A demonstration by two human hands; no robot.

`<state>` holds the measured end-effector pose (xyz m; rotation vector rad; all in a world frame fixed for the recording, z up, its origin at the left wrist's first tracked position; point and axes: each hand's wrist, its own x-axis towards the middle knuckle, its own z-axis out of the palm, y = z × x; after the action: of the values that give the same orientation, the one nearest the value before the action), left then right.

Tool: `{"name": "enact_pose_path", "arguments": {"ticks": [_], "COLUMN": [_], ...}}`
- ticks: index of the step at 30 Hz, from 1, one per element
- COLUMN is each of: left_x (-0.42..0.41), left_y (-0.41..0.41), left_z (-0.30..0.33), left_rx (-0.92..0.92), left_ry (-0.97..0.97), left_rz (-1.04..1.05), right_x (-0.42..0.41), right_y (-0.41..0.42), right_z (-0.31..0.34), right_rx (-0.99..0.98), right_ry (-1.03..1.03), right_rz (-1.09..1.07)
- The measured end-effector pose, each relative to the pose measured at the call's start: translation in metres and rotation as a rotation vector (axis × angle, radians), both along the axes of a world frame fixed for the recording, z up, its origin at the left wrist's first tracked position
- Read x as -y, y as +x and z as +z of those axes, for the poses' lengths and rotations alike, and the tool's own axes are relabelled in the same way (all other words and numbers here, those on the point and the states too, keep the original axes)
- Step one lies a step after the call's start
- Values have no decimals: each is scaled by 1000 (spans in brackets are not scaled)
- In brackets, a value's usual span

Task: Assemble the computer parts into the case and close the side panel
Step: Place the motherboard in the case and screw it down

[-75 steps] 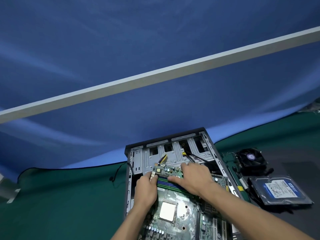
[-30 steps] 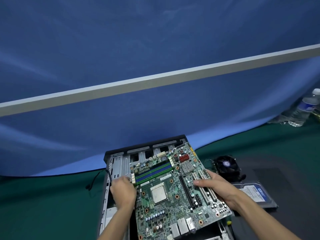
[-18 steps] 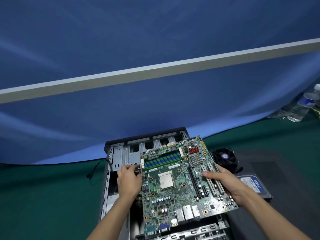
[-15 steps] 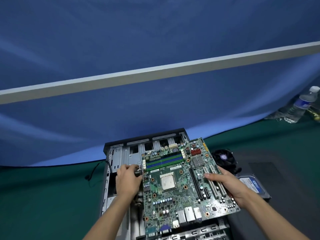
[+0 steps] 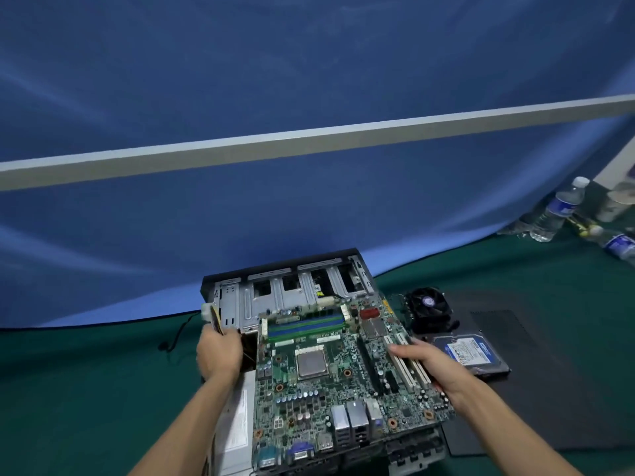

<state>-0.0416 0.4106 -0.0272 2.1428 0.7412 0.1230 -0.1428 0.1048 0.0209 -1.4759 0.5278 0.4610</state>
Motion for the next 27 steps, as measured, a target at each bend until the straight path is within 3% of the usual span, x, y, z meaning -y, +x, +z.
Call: {"name": "enact_pose_path", "arguments": {"ticks": [3, 7, 15, 20, 22, 27], "left_x": [1, -9, -15, -22, -25, -25], "left_y": [-7, -11, -29, -24, -23, -16], "left_z": [1, 5, -2, 7, 9, 30], "left_rx": [14, 64, 135, 109, 77, -33], "left_ry": [6, -140, -179, -257, -181, 468], "left_rz": [-63, -112, -180, -239, -304, -424], "right_x": [-9, -22, -52, -61, -63, -59], "right_y": [-5, -15, -29, -30, -26, -15], "right_z": [2, -1, -8, -9, -8, -8], "right_rx": [-55, -130, -227, -248, -235, -227], "right_ry": [-58, -107, -46, -22, -32, -52], "right_rz": [95, 137, -214, -219, -178, -131]}}
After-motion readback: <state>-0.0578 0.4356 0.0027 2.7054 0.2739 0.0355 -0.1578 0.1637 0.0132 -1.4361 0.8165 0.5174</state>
